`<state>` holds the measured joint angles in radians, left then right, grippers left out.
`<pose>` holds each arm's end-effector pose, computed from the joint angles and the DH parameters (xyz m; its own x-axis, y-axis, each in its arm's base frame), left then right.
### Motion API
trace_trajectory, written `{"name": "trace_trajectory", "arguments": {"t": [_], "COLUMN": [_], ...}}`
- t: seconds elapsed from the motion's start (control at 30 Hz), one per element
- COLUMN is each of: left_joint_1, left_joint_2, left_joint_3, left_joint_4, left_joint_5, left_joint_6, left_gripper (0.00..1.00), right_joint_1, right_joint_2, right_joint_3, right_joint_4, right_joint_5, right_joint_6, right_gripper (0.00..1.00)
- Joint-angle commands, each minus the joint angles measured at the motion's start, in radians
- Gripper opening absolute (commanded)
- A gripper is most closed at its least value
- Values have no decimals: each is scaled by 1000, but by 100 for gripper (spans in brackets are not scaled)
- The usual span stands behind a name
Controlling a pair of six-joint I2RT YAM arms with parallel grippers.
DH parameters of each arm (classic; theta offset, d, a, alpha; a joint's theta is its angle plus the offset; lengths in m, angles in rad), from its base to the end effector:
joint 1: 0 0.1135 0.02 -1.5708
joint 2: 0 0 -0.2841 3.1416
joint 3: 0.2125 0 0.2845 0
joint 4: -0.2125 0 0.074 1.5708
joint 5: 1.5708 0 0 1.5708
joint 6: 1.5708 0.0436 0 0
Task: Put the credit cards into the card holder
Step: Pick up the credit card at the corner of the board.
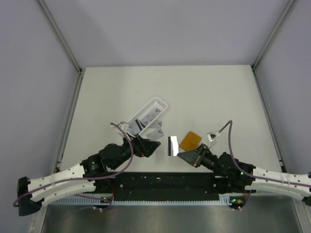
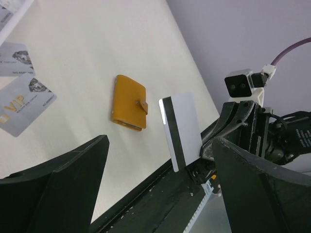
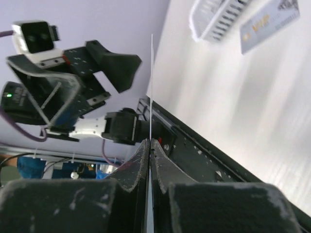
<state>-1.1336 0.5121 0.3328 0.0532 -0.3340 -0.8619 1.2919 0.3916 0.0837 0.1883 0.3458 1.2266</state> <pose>0.0853 -0.1488 0.2477 -0.5798 -0.4531 -0.6771 0.4271 0.5387 -0.7262 0.0568 0.1448 0.1811 -0.7753 0.5097 -0.3731 -0.2430 0.3045 0.9210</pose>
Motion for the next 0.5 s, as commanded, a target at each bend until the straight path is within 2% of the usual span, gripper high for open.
{"name": "trace_trajectory", "arguments": {"t": [0.0,0.1,0.3,0.47], "left_joint_1": [-2,-2,-2,-2], "left_joint_2": [-24,-15,55,101], "left_joint_3": [6,-5,-9,-6], "left_joint_4": [86,178,329,336], "left_joint_5": [90,177,302,329], "left_joint_6": [14,8,-5,-19], "left_gripper": [93,90,79,69], "right_joint_1": [-34,-52,-54,-54], "right_joint_2": [-112,-108,16,56], "right_joint_3": [21,30,47,51], "right_joint_4": [23,86,244,316], "right_joint_5": [-46,-122,-229,-252], "right_joint_6": [-159,-165,-188,-200], "right_gripper": [0,0,0,0]}}
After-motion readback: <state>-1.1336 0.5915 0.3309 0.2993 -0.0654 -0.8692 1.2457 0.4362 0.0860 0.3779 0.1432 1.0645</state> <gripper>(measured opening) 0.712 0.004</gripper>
